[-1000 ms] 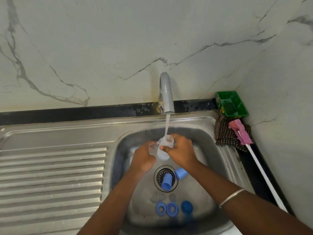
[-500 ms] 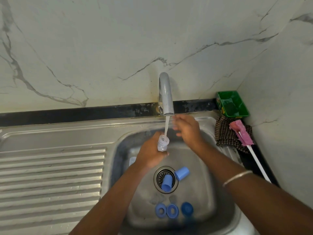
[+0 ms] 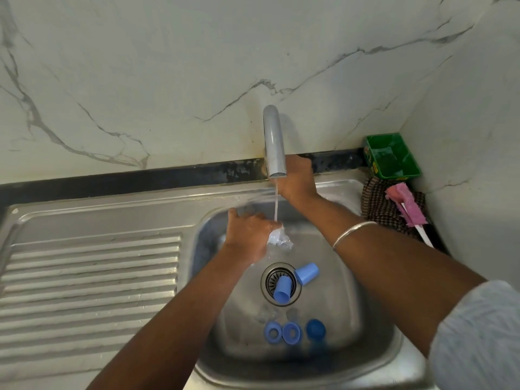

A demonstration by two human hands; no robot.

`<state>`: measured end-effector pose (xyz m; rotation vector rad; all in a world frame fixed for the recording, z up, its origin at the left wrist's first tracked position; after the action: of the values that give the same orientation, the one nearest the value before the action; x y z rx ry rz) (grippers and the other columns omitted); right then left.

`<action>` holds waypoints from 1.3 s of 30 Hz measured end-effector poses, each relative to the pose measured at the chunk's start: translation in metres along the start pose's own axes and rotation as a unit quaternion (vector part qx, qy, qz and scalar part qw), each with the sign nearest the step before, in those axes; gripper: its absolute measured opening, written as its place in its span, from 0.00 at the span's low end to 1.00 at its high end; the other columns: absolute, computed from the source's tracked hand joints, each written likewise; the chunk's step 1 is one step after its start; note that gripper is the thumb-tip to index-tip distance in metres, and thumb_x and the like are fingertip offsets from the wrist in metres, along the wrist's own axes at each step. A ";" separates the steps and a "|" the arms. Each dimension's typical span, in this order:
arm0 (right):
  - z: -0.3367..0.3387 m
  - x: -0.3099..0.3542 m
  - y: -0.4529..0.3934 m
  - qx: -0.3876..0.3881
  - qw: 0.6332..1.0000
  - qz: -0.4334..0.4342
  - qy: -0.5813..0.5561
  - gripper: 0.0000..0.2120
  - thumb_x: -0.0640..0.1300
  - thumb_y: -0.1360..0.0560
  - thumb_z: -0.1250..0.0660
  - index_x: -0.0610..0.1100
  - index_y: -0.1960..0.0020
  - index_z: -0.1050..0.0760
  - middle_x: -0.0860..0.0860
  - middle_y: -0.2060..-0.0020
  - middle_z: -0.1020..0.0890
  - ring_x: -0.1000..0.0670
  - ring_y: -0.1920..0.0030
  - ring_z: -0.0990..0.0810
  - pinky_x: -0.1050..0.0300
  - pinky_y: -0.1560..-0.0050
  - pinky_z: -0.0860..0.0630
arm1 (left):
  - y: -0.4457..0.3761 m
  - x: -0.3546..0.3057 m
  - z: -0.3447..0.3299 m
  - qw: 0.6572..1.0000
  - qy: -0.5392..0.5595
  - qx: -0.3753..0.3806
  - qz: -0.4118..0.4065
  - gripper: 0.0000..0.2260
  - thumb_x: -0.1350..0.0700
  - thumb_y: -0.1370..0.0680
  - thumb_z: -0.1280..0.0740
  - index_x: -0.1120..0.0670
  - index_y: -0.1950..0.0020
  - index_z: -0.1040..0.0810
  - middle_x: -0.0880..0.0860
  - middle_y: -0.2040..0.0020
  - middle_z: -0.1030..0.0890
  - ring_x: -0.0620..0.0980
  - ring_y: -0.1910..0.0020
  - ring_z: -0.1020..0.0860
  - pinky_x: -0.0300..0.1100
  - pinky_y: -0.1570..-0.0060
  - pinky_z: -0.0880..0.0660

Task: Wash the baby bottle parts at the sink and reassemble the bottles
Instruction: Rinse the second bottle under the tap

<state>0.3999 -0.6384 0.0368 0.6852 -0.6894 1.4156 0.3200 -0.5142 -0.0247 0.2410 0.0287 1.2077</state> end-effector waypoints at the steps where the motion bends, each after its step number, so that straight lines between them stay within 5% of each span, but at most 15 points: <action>1: -0.005 -0.008 0.003 -0.025 0.999 -0.018 -0.031 0.11 0.42 0.22 0.32 0.34 0.55 0.20 0.38 0.58 0.16 0.39 0.55 0.17 0.41 0.49 0.20 | 0.003 0.000 -0.001 1.000 0.003 0.003 0.002 0.27 0.49 0.26 0.29 0.34 0.29 0.32 0.45 0.34 0.24 0.52 0.34 0.27 0.57 0.36 0.38; 5: -0.022 -0.048 0.046 -0.045 0.979 -0.136 -0.145 0.09 0.47 0.20 0.35 0.47 0.55 0.20 0.46 0.59 0.16 0.44 0.56 0.16 0.40 0.51 0.18 | 0.020 0.001 -0.012 0.988 0.134 0.040 0.066 0.28 0.39 0.25 0.33 0.41 0.27 0.36 0.47 0.33 0.23 0.53 0.34 0.25 0.57 0.37 0.36; 8: -0.034 -0.081 0.100 0.062 0.963 -0.187 -0.186 0.09 0.52 0.19 0.36 0.48 0.52 0.21 0.43 0.56 0.15 0.43 0.56 0.15 0.47 0.61 0.18 | 0.035 -0.005 -0.028 0.939 0.303 0.080 0.142 0.29 0.37 0.24 0.35 0.48 0.28 0.35 0.52 0.38 0.20 0.55 0.39 0.22 0.49 0.45 0.29; 11: -0.046 -0.092 0.148 0.183 0.926 -0.225 -0.242 0.08 0.56 0.20 0.35 0.60 0.42 0.23 0.49 0.48 0.16 0.48 0.52 0.15 0.61 0.67 0.22 | 0.051 -0.014 -0.044 0.873 0.435 0.098 0.197 0.19 0.41 0.20 0.37 0.54 0.39 0.29 0.55 0.46 0.19 0.55 0.47 0.21 0.43 0.56 0.29; 14: -0.055 -0.089 0.171 0.237 0.917 -0.234 -0.217 0.19 0.61 0.21 0.37 0.68 0.31 0.34 0.57 0.48 0.19 0.50 0.50 0.17 0.57 0.63 0.18 | 0.062 -0.025 -0.052 0.842 0.490 0.127 0.186 0.16 0.50 0.15 0.44 0.58 0.36 0.26 0.60 0.46 0.21 0.55 0.47 0.20 0.44 0.49 0.24; 16: -0.058 -0.086 0.178 0.234 0.929 -0.220 -0.182 0.25 0.62 0.21 0.39 0.65 0.26 0.39 0.52 0.42 0.19 0.53 0.51 0.18 0.59 0.61 0.18 | 0.073 -0.037 -0.053 0.774 0.577 0.146 0.216 0.20 0.45 0.15 0.47 0.55 0.48 0.20 0.56 0.58 0.18 0.49 0.62 0.19 0.38 0.63 0.25; 18: -0.058 -0.086 0.182 0.248 0.942 -0.198 -0.113 0.28 0.61 0.19 0.40 0.56 0.22 0.40 0.48 0.31 0.25 0.51 0.44 0.20 0.58 0.53 0.19 | 0.083 -0.044 -0.058 0.650 0.676 0.169 0.302 0.25 0.41 0.15 0.48 0.54 0.61 0.23 0.54 0.68 0.23 0.49 0.71 0.25 0.38 0.69 0.30; 20: -0.057 -0.088 0.183 0.268 0.943 -0.188 -0.056 0.27 0.57 0.18 0.39 0.52 0.22 0.38 0.47 0.26 0.30 0.46 0.32 0.26 0.49 0.39 0.23 | 0.090 -0.045 -0.065 0.611 0.693 0.197 0.328 0.24 0.43 0.15 0.48 0.57 0.59 0.24 0.57 0.69 0.22 0.51 0.72 0.24 0.39 0.68 0.30; 22: -0.054 -0.090 0.183 0.275 0.940 -0.197 -0.043 0.26 0.55 0.20 0.36 0.50 0.24 0.33 0.49 0.27 0.30 0.45 0.31 0.27 0.48 0.39 0.24 | 0.097 -0.043 -0.066 0.628 0.672 0.208 0.334 0.22 0.45 0.15 0.46 0.60 0.52 0.22 0.60 0.65 0.17 0.54 0.71 0.19 0.36 0.72 0.27; 25: -0.052 -0.087 0.182 0.276 0.938 -0.211 -0.025 0.22 0.55 0.23 0.32 0.49 0.32 0.27 0.53 0.36 0.24 0.48 0.41 0.22 0.56 0.56 0.21 | 0.109 -0.035 -0.067 0.655 0.651 0.180 0.339 0.20 0.46 0.17 0.41 0.63 0.52 0.22 0.60 0.65 0.15 0.56 0.69 0.16 0.37 0.76 0.27; 28: -0.049 -0.085 0.182 0.247 0.952 -0.179 0.039 0.19 0.57 0.27 0.28 0.46 0.44 0.25 0.52 0.49 0.21 0.52 0.52 0.22 0.59 0.57 0.26 | 0.124 -0.026 -0.063 0.736 0.573 0.147 0.329 0.14 0.51 0.21 0.39 0.60 0.56 0.20 0.55 0.65 0.15 0.54 0.69 0.16 0.37 0.74 0.25; 33: -0.041 -0.068 0.185 0.236 0.935 -0.057 0.260 0.21 0.61 0.33 0.30 0.52 0.45 0.27 0.52 0.50 0.20 0.49 0.57 0.25 0.58 0.62 0.31 | 0.146 -0.013 -0.057 0.837 0.460 0.085 0.283 0.12 0.51 0.23 0.40 0.56 0.55 0.21 0.54 0.60 0.16 0.53 0.63 0.17 0.49 0.54 0.19; 39: -0.036 -0.042 0.201 0.027 0.945 0.176 0.274 0.19 0.63 0.27 0.37 0.53 0.42 0.28 0.52 0.52 0.21 0.47 0.51 0.22 0.56 0.63 0.26 | 0.160 -0.010 -0.044 0.872 0.434 -0.077 0.213 0.13 0.53 0.20 0.37 0.50 0.36 0.22 0.49 0.41 0.19 0.50 0.45 0.19 0.46 0.45 0.23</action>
<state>0.1982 -0.6295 -0.0157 0.1831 -0.3368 1.8579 0.1627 -0.4628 -0.0365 -0.4822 0.6934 1.6680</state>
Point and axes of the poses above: each hand's wrist, its own y-axis away from the middle knuckle, its own z-axis out of the back of the hand, x = y × z, the point moved 1 cm from there along -y, towards the middle knuckle
